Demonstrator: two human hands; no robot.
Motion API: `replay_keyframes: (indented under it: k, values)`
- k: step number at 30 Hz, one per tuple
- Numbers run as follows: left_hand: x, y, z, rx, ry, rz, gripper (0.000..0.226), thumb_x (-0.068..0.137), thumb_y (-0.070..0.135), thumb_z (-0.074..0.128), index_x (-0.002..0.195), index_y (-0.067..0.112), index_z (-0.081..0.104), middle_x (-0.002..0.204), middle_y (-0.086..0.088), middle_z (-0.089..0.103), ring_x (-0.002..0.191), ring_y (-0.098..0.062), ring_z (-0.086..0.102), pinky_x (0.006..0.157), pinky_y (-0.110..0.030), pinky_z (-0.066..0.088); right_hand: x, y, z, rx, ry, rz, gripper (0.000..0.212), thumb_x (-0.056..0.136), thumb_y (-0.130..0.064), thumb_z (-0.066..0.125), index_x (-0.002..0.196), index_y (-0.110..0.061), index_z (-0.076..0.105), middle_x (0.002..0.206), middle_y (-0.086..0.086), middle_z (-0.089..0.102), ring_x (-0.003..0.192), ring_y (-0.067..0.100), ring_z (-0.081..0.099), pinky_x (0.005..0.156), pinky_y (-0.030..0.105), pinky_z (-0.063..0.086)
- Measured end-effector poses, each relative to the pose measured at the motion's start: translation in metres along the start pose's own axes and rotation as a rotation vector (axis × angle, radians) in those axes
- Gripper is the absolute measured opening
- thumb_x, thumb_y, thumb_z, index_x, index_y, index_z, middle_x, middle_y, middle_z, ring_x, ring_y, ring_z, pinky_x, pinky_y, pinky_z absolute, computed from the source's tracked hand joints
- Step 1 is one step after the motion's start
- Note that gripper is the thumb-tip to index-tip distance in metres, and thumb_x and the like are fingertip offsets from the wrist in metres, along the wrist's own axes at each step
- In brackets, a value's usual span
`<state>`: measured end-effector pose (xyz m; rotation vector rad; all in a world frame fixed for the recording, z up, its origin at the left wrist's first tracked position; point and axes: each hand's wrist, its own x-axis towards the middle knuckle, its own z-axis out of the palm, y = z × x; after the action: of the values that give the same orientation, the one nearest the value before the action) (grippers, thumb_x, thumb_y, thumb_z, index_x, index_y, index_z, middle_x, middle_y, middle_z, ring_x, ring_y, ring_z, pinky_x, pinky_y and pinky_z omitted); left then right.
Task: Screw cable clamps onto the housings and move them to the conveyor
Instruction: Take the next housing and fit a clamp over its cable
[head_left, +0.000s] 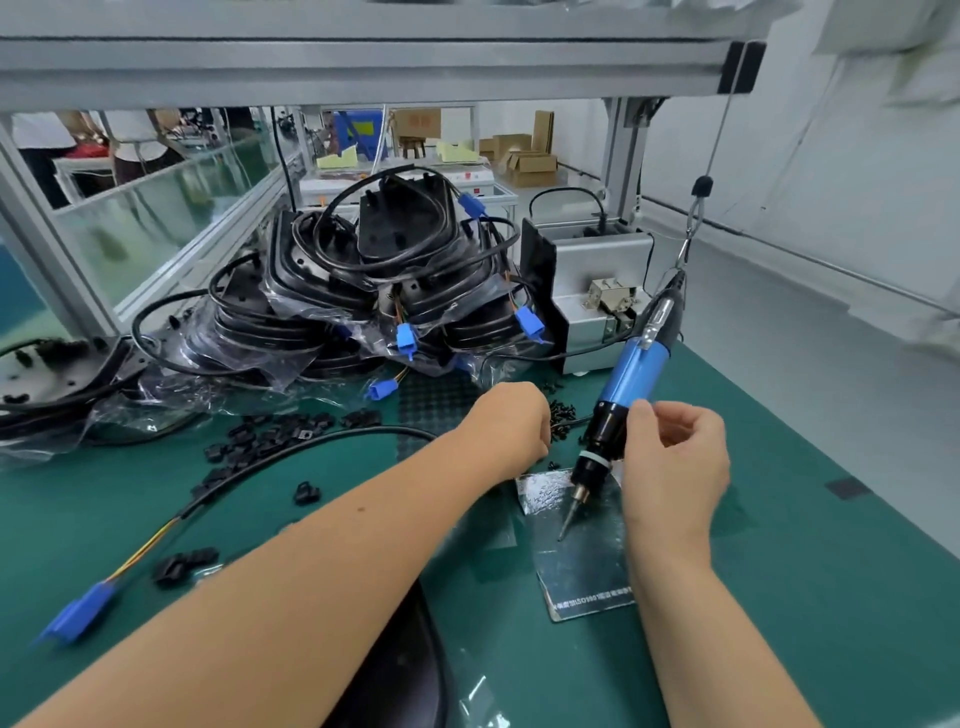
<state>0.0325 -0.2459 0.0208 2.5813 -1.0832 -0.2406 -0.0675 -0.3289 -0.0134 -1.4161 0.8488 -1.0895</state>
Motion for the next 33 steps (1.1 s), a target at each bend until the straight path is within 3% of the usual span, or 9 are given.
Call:
replay_keyframes:
  k: [2, 5, 7, 10, 15, 18, 23, 33]
  values:
    - [-0.004, 0.000, -0.004, -0.066, 0.030, -0.012, 0.013, 0.090, 0.014, 0.066, 0.099, 0.008, 0.073, 0.105, -0.007, 0.071, 0.100, -0.020, 0.064, 0.083, -0.025, 0.048, 0.005, 0.001, 0.002, 0.016, -0.016, 0.073, 0.033, 0.086, -0.038, 0.063, 0.112, -0.021, 0.052, 0.094, -0.014, 0.056, 0.074, -0.015, 0.053, 0.070, 0.017, 0.040]
    - [-0.015, -0.003, -0.017, -0.275, 0.098, -0.015, 0.006, 0.089, 0.018, 0.066, 0.086, 0.015, 0.071, 0.085, 0.000, 0.073, 0.081, -0.009, 0.067, 0.075, -0.023, 0.051, 0.013, -0.008, 0.010, 0.090, -0.169, 0.304, 0.063, 0.084, -0.052, 0.064, 0.131, -0.014, 0.046, 0.097, -0.010, 0.059, 0.082, 0.001, 0.059, 0.077, 0.031, 0.048]
    - [-0.030, -0.008, -0.028, -0.449, 0.133, -0.028, 0.008, 0.086, 0.023, 0.070, 0.079, 0.022, 0.071, 0.070, 0.002, 0.073, 0.066, -0.004, 0.066, 0.063, -0.020, 0.052, 0.018, -0.016, 0.015, 0.299, -0.285, 0.421, 0.049, 0.087, -0.048, 0.064, 0.111, -0.007, 0.055, 0.094, 0.007, 0.065, 0.072, 0.016, 0.065, 0.068, 0.034, 0.057]
    - [-0.061, -0.022, -0.042, -0.731, 0.136, -0.026, 0.006, 0.082, 0.020, 0.073, 0.076, 0.022, 0.075, 0.071, 0.000, 0.074, 0.061, -0.006, 0.063, 0.058, -0.016, 0.049, 0.017, -0.023, 0.017, 0.480, -0.363, 0.446, 0.034, 0.091, -0.040, 0.061, 0.093, -0.007, 0.056, 0.078, 0.010, 0.062, 0.056, 0.014, 0.060, 0.054, 0.027, 0.056]
    - [-0.116, -0.053, -0.052, -0.872, 0.119, -0.041, 0.014, 0.079, 0.016, 0.074, 0.085, 0.028, 0.076, 0.080, -0.007, 0.075, 0.068, -0.013, 0.066, 0.065, -0.019, 0.053, -0.005, -0.045, 0.026, 0.713, -0.497, 0.423, 0.036, 0.093, -0.041, 0.055, 0.098, -0.006, 0.056, 0.069, 0.004, 0.068, 0.059, 0.015, 0.063, 0.060, 0.030, 0.057]
    - [-0.136, -0.065, -0.055, -0.913, 0.208, -0.095, 0.021, 0.083, -0.003, 0.068, 0.079, 0.016, 0.076, 0.079, -0.007, 0.075, 0.067, -0.013, 0.068, 0.060, -0.017, 0.052, -0.027, -0.068, 0.039, 0.902, -0.530, 0.490, 0.034, 0.094, -0.039, 0.054, 0.100, -0.006, 0.056, 0.071, 0.005, 0.065, 0.058, 0.014, 0.059, 0.061, 0.031, 0.054]
    - [-0.165, -0.077, -0.063, -1.050, 0.325, -0.133, 0.021, 0.084, -0.007, 0.065, 0.082, 0.012, 0.072, 0.079, -0.009, 0.075, 0.067, -0.012, 0.069, 0.057, -0.015, 0.051, -0.055, -0.094, 0.054, 1.132, -0.567, 0.566, 0.037, 0.091, -0.042, 0.058, 0.097, -0.006, 0.054, 0.078, 0.007, 0.062, 0.060, 0.015, 0.058, 0.059, 0.028, 0.051]
    - [-0.194, -0.076, -0.059, -1.216, 0.387, -0.132, 0.033, 0.085, -0.011, 0.061, 0.073, 0.016, 0.075, 0.078, -0.010, 0.074, 0.064, -0.013, 0.067, 0.058, -0.017, 0.052, -0.085, -0.108, 0.065, 1.133, -0.555, 0.434, 0.037, 0.090, -0.043, 0.058, 0.105, -0.010, 0.052, 0.076, 0.004, 0.064, 0.061, 0.013, 0.058, 0.059, 0.027, 0.050]
